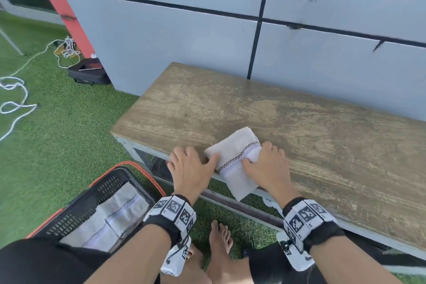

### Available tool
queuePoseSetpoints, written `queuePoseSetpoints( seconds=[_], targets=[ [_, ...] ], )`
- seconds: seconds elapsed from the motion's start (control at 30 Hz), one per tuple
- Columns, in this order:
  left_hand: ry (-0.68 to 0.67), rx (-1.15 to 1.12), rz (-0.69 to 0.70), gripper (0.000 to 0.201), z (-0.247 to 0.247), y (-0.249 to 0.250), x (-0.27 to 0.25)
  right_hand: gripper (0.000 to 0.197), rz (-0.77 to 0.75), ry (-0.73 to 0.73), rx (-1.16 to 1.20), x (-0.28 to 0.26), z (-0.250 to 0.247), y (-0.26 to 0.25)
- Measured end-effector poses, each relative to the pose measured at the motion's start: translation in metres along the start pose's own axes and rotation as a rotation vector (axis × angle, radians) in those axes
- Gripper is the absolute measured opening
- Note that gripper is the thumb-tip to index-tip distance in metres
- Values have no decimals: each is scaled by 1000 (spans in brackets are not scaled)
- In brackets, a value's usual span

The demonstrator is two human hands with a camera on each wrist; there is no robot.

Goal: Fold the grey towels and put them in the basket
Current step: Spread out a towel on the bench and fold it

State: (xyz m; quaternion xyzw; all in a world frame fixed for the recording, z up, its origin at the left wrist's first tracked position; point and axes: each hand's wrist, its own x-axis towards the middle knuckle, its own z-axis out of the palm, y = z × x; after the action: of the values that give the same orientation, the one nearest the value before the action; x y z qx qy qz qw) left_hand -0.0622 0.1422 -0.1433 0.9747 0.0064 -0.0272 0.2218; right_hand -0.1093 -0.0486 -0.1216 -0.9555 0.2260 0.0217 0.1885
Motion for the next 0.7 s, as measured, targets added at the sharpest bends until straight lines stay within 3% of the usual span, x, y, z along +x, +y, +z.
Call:
queuePoseSetpoints(
  seconds=[0.1, 0.23, 0.33, 0.4, 0.53, 0.7],
  targets=[
    [-104, -64, 2, 64, -2, -5, -4, 41, -43, -45, 37, 3, 10, -13],
    [-158, -591, 3, 38, -17, -14, -10, 36, -198, -83, 120, 2, 21, -37],
    [-91, -781, 9, 32, -43, -29, -12, 33, -317, -109, 255, -3, 24, -68],
    [-2, -893, -19, 27, -66, -44, -13, 27, -336, -163, 482, -9, 25, -94],
    [147, -1040, -196, 26, -100, -96, -11, 31, -309, -403, 782, -23, 34, -147],
    [241, -996, -510, 32, -103, -175, -8, 46, -461, -558, 625, -29, 82, -204]
  ],
)
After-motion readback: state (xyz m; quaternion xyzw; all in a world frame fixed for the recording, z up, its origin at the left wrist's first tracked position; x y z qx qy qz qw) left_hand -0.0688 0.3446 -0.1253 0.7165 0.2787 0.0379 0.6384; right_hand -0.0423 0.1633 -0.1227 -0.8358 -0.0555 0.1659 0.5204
